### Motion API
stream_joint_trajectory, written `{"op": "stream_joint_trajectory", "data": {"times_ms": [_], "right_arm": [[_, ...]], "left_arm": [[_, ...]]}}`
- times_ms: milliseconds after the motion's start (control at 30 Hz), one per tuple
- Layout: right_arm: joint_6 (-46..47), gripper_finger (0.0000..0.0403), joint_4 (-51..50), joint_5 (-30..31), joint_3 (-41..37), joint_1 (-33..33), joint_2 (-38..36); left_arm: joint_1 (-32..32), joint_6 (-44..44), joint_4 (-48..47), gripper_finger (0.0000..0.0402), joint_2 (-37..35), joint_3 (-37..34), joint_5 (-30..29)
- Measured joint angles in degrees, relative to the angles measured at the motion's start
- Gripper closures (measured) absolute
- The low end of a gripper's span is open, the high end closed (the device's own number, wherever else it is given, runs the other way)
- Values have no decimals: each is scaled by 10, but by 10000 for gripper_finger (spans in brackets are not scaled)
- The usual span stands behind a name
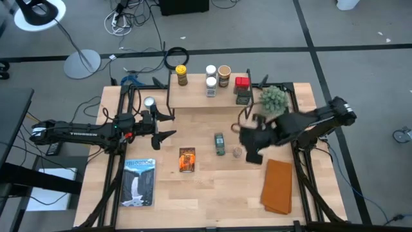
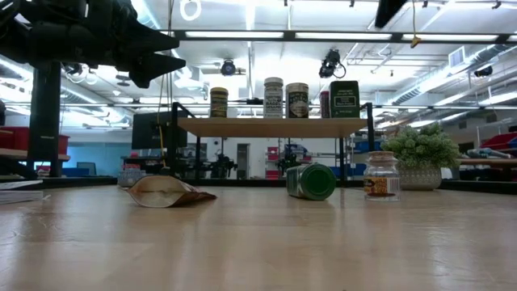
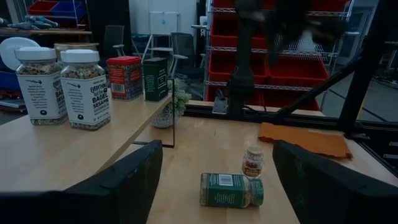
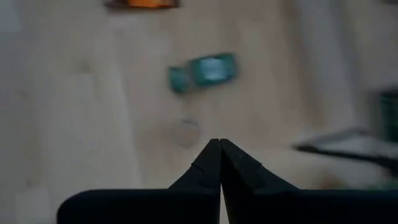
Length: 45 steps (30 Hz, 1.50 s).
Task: Shelf spices
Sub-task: Put the brown bottle seasoning on the shelf
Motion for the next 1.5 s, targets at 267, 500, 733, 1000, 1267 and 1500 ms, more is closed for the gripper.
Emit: {"op": "stream_joint_trajectory", "data": {"times_ms": [267,500,733,1000,1267,1500], "right_arm": [[0,401,427,-47,-248,36,1],[49,401,794,-45,-445,41,1],[121,402,864,3,-512,48,1],[133,402,856,79,-512,73,1],[210,403,815,124,-512,90,-11],[342,403,675,169,-512,93,-87]], "left_arm": [[0,0,0,92,0,0,0],[0,0,0,92,0,0,0],[0,0,0,92,0,0,0],[0,0,0,92,0,0,0],[0,0,0,92,0,0,0],[0,0,0,92,0,0,0]]}}
